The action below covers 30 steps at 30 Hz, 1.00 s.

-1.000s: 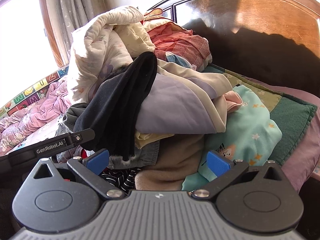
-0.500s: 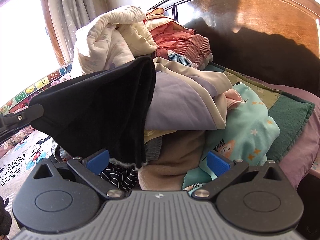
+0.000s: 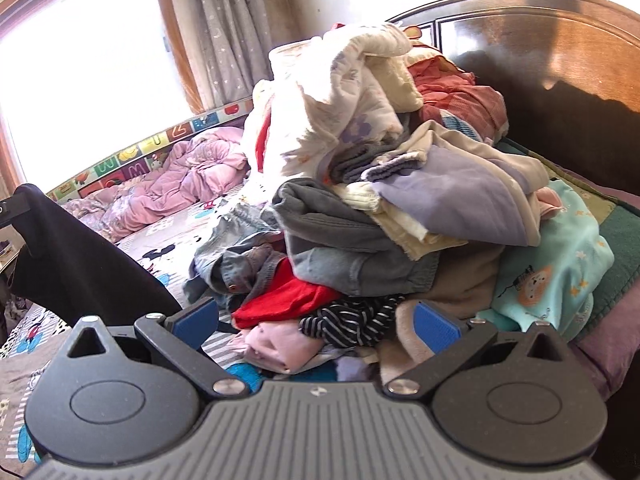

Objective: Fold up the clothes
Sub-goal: 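Pull the black garment off the pile with both grippers and carry it over the bedspread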

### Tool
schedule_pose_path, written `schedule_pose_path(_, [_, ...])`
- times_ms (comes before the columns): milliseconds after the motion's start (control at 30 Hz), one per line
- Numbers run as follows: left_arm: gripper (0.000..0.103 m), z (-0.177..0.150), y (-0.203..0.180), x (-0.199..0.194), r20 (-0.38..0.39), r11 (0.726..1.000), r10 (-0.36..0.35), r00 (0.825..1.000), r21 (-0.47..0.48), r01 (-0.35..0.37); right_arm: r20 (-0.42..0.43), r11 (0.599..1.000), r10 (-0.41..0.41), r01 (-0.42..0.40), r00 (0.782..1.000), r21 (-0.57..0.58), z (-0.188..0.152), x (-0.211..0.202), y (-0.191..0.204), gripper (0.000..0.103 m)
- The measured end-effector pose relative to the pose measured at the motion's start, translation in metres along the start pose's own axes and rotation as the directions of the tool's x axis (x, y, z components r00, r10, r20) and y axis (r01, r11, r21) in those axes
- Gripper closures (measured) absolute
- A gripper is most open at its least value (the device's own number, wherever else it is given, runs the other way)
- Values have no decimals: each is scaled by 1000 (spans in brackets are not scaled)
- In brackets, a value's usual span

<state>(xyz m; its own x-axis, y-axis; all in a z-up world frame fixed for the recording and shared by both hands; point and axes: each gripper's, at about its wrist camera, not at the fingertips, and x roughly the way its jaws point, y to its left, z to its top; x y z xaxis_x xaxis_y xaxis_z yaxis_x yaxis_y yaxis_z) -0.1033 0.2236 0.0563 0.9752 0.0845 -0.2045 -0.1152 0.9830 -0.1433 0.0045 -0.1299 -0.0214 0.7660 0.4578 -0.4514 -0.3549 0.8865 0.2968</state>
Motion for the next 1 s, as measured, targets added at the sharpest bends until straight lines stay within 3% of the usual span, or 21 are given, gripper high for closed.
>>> schedule_pose_path(200, [97, -17, 78, -75, -34, 989, 145, 989, -16, -146, -32, 991, 121, -123, 992, -53, -18, 4, 80, 0])
schedule_pose_path(467, [96, -74, 158, -155, -130, 947, 282, 951, -125, -298, -35, 947, 264, -266, 964, -179, -54, 6, 179, 0])
schedule_pose_path(600, [96, -103, 189, -193, -166, 912, 336, 927, -190, -364, -24, 924, 248, -244, 968, -295, -76, 9, 214, 0])
schedule_pose_path(733, [96, -129, 221, -227, -200, 862, 378, 904, -280, -423, -52, 862, 209, -209, 977, -461, -99, 19, 245, 0])
schedule_pose_path(833, [96, -146, 241, -247, -224, 823, 403, 887, -337, -458, -96, 848, 248, -264, 964, -460, -112, 22, 254, 0])
schedule_pose_path(1000, [95, -165, 265, -265, -274, 764, 429, 861, -399, -508, -124, 837, 253, -281, 959, -470, -130, 27, 263, 0])
